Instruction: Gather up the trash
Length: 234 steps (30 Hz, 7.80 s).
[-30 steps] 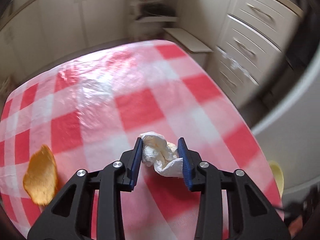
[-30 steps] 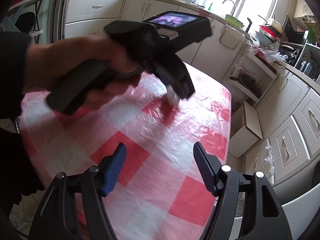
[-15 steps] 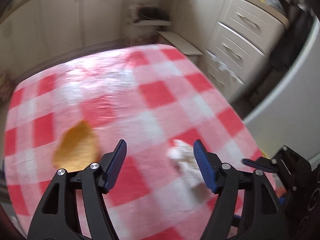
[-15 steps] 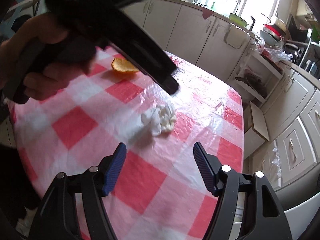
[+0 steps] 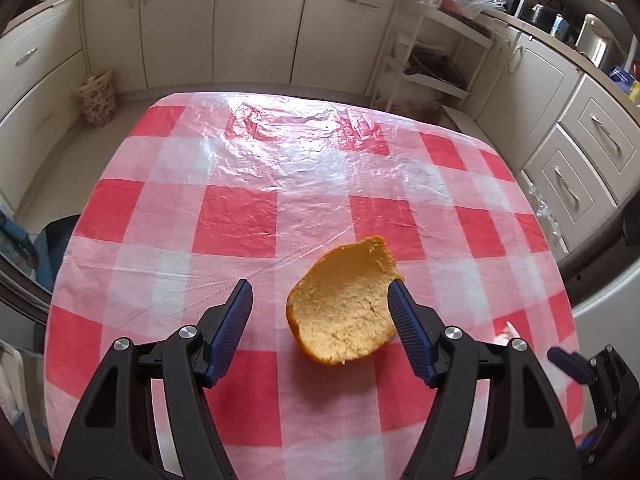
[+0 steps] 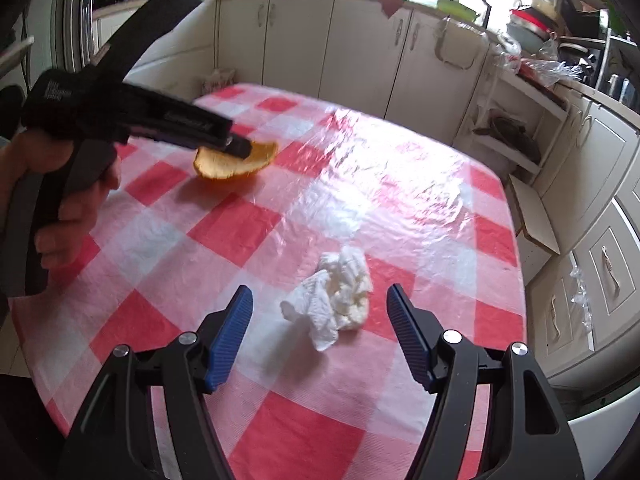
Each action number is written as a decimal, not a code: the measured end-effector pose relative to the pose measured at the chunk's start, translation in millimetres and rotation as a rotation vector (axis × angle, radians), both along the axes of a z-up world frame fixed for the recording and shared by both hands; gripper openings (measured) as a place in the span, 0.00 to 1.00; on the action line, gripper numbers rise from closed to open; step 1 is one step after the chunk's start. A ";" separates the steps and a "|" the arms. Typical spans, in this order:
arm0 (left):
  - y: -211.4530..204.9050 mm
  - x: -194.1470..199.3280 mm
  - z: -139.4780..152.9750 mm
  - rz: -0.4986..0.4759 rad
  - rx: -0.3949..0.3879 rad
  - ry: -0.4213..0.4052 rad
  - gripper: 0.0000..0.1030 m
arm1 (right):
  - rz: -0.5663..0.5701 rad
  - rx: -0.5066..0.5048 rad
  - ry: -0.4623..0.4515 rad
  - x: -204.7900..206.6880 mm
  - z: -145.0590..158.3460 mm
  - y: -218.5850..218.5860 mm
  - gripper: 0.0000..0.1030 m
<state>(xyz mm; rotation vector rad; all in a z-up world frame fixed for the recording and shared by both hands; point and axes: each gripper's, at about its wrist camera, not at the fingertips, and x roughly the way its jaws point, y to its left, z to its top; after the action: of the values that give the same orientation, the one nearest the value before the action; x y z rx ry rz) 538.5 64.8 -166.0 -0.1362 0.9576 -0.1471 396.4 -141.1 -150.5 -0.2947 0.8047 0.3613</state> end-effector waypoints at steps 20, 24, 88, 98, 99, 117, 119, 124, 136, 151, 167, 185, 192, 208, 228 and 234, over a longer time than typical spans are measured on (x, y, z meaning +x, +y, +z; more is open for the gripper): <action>-67.4 -42.9 1.4 -0.055 -0.078 -0.032 0.09 | -0.030 0.029 0.107 4.7 1.2 -16.2 0.10; -95.0 -65.0 12.7 -0.101 -0.056 -0.069 0.09 | -0.023 -0.001 0.094 -15.8 8.6 -27.1 0.10; -393.7 -265.5 -6.4 -0.502 -0.091 0.133 0.57 | -0.526 -0.161 0.224 -188.4 -24.0 -311.9 0.58; -309.5 -371.2 81.2 -0.381 -0.039 -0.123 0.85 | -0.687 -0.031 -0.102 -317.2 47.7 -255.0 0.86; -301.2 -386.4 88.7 -0.377 -0.033 -0.145 0.85 | -0.697 -0.023 -0.133 -333.8 52.0 -245.5 0.86; -204.1 -531.0 175.7 -0.351 -0.028 -0.359 0.92 | -0.813 0.057 -0.363 -501.2 135.8 -150.7 0.93; -198.9 -538.1 175.7 -0.344 -0.025 -0.355 0.92 | -0.820 0.075 -0.362 -511.8 134.7 -141.7 0.93; -187.4 -558.1 170.0 -0.327 0.007 -0.346 0.92 | -0.814 0.070 -0.346 -514.5 128.7 -128.7 0.93; -151.9 -575.3 176.6 -0.204 -0.027 -0.382 0.92 | -0.818 0.103 -0.334 -522.7 130.8 -124.3 0.93; -161.7 -580.3 175.6 -0.239 -0.017 -0.390 0.92 | -0.802 0.093 -0.311 -517.2 127.5 -123.2 0.93; -166.5 -587.1 173.5 -0.237 0.015 -0.386 0.92 | -0.795 0.101 -0.311 -519.2 129.2 -120.2 0.93; -166.8 -591.4 170.8 -0.239 0.039 -0.390 0.92 | -0.786 0.103 -0.310 -520.7 128.4 -118.8 0.93; -167.3 -591.4 171.1 -0.240 0.040 -0.390 0.92 | -0.786 0.103 -0.311 -520.9 128.7 -119.1 0.93; -160.9 -592.1 166.8 -0.230 0.058 -0.388 0.92 | -0.784 0.104 -0.309 -521.8 125.9 -116.5 0.93; -139.6 -575.7 166.1 -0.207 0.039 -0.381 0.92 | -0.735 0.092 -0.275 -509.9 122.0 -105.0 0.93; -105.9 -505.3 146.3 -0.120 0.006 -0.247 0.92 | -0.663 0.058 -0.206 -473.3 108.3 -97.7 0.93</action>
<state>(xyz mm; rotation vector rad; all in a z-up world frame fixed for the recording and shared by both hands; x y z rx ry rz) 33.2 -41.1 -19.7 -0.0531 0.7199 -0.2657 -76.9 -238.9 -42.1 0.0004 0.6440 -0.2655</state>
